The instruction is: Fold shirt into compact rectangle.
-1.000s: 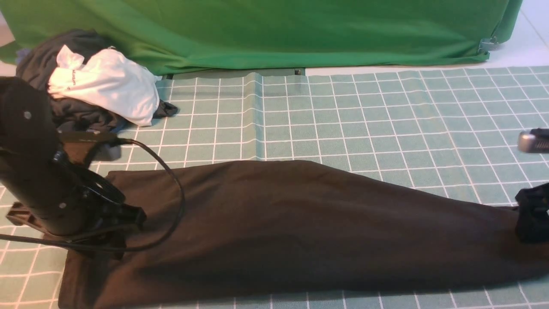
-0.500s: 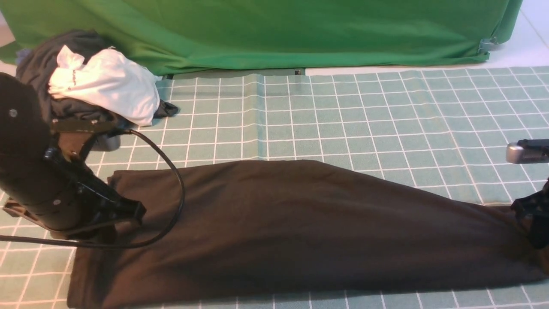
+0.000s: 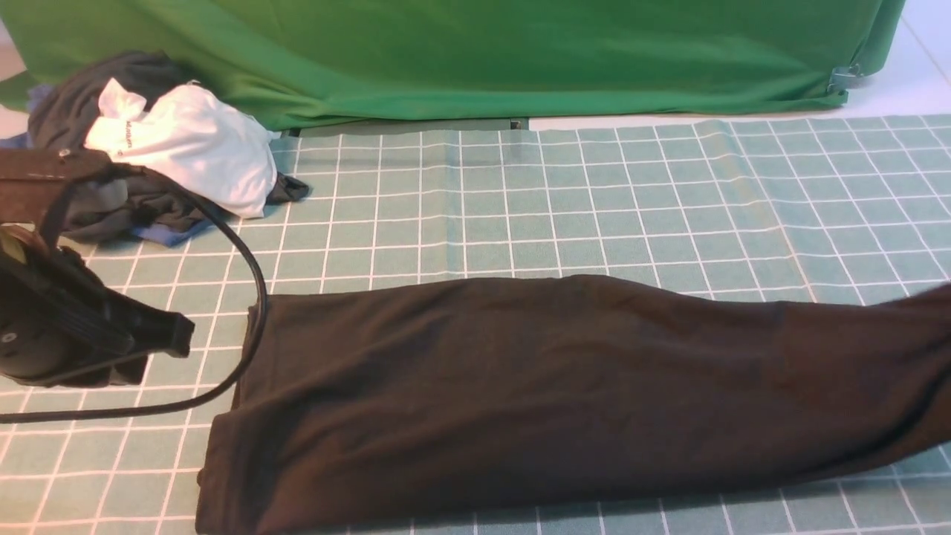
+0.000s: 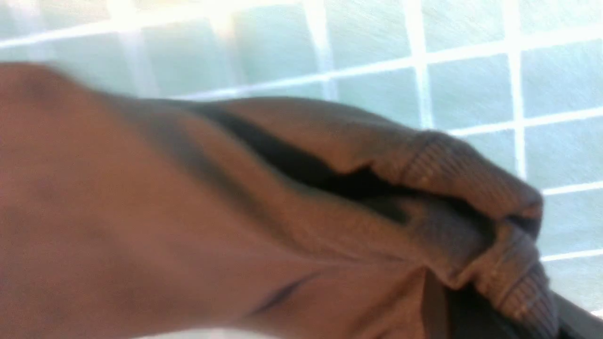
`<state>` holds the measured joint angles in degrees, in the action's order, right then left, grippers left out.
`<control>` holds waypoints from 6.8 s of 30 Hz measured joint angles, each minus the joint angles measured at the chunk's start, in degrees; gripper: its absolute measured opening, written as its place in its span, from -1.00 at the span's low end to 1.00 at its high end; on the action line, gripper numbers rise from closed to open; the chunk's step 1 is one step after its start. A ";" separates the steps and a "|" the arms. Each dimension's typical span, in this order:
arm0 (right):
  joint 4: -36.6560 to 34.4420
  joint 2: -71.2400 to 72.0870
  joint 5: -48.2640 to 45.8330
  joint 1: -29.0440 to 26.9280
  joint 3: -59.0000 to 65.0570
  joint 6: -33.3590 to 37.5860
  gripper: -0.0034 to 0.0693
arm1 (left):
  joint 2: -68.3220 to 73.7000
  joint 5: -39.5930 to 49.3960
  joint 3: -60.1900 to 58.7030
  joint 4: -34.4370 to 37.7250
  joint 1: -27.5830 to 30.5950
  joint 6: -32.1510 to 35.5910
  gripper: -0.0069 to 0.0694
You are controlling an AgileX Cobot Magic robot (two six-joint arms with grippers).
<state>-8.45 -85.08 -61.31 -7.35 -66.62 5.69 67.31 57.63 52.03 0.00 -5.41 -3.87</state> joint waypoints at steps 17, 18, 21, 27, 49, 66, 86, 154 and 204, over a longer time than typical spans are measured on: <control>-15.59 -6.34 1.76 39.29 -15.89 -8.91 -0.80 | 0.00 -2.14 -0.11 4.60 0.00 1.50 -0.79; -16.57 -7.94 2.50 40.63 -16.74 -8.97 -0.80 | 0.00 -2.14 -0.11 4.80 0.00 2.00 -0.79; -18.97 -11.23 3.99 42.96 -18.46 -9.12 -0.80 | 0.00 -2.14 -0.11 5.47 0.00 2.62 -0.79; -24.76 -20.28 7.78 49.04 -24.68 -9.11 -0.80 | -0.37 -2.14 -0.11 6.26 0.00 2.82 -0.79; -35.80 -39.27 17.62 58.80 -37.64 -9.73 0.13 | -4.29 -1.44 -0.17 -1.17 0.04 -0.68 -0.79; -15.21 -24.48 -4.36 45.63 -37.86 0.52 -0.78 | -4.46 -0.87 -0.17 8.32 0.10 5.44 -0.79; -4.01 -10.75 -3.01 42.20 -20.45 0.68 -0.89 | 16.49 -7.87 -0.17 19.24 -15.22 8.91 -0.09; -12.00 -22.81 2.03 54.11 -11.05 4.72 -0.90 | 6.98 -7.84 -6.05 13.94 -3.89 2.94 -0.73; -11.49 -18.98 4.16 53.72 -11.01 4.05 -0.89 | 10.94 -8.53 -6.16 4.28 -3.89 0.07 -0.53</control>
<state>-19.94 -104.07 -57.15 46.36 -77.62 9.74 78.26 49.10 45.86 4.28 -9.30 -3.79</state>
